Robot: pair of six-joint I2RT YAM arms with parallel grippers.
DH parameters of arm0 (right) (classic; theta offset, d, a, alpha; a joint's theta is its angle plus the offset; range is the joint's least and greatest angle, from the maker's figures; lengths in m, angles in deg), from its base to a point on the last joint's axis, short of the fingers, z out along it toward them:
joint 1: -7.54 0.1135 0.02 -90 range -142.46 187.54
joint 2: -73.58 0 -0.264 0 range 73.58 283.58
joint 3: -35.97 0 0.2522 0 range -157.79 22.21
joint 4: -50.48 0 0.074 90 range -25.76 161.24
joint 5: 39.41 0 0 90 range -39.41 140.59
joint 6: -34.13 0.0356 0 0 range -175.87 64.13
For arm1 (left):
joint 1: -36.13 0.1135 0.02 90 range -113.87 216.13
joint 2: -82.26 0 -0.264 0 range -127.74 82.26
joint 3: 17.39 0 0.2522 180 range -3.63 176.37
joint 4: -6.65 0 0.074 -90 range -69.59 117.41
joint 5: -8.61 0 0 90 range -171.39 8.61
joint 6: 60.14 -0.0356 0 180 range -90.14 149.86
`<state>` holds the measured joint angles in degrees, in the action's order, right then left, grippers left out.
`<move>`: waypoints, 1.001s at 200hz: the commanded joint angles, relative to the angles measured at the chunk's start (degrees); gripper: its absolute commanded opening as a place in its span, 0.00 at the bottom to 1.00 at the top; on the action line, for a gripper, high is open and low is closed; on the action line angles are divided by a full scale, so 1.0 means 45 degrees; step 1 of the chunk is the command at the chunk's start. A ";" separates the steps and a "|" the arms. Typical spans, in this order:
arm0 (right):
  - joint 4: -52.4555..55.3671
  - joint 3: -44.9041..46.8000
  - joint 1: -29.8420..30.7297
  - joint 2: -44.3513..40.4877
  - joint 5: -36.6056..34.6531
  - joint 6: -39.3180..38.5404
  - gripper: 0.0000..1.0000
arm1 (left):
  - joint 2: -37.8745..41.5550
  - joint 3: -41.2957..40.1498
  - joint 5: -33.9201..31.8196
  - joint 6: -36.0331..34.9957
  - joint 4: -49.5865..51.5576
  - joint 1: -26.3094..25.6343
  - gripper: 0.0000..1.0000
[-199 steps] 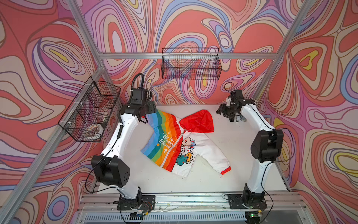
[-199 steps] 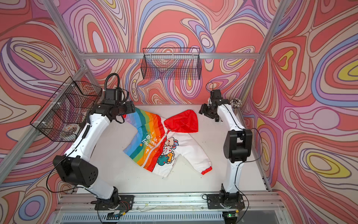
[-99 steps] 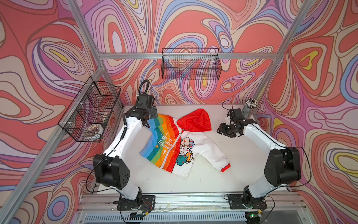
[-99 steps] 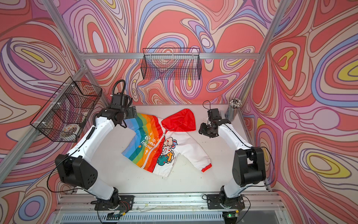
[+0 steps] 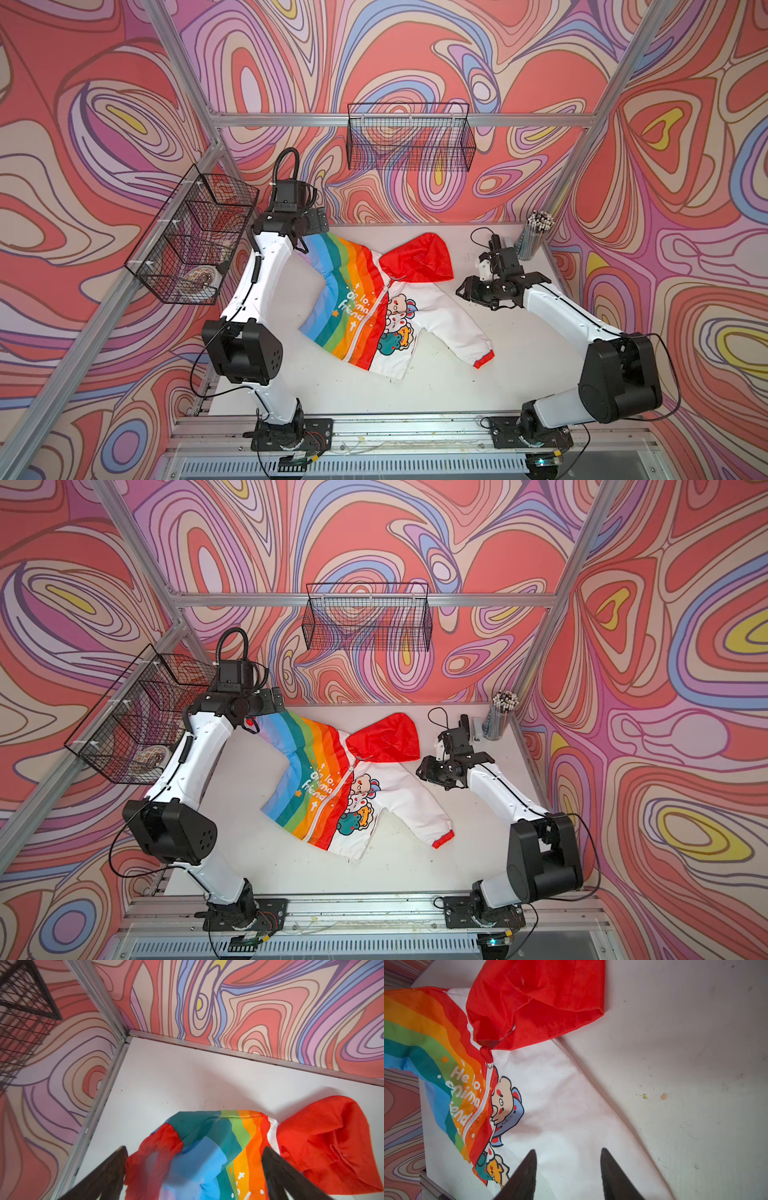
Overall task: Unzip the jacket
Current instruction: Flatten out the jacket at the center of the board.
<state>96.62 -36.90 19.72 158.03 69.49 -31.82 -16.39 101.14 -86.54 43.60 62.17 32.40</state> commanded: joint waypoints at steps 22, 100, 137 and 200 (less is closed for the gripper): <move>-0.1368 0.0295 0.0789 0.0263 0.0830 0.0161 0.47 | 0.0519 -0.0200 0.3736 0.0124 -0.0505 0.0652 0.96; -0.6005 -0.3870 0.4791 0.4963 0.1384 0.2227 0.35 | 0.1369 -0.0898 0.4891 0.0166 -0.0625 0.0750 0.91; -0.6226 -0.7208 0.5691 0.8503 0.1499 0.2960 0.21 | 0.1503 -0.0902 0.4568 -0.0016 -0.0434 0.0750 0.91; -0.4739 -1.1477 0.6043 1.2653 0.0933 0.3606 0.07 | 0.0852 -0.0148 0.3115 -0.0329 -0.0140 0.0779 0.91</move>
<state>71.70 -83.48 46.56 210.98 75.54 -17.13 -11.41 97.64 -68.53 43.79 60.92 35.44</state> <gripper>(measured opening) 0.084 0.910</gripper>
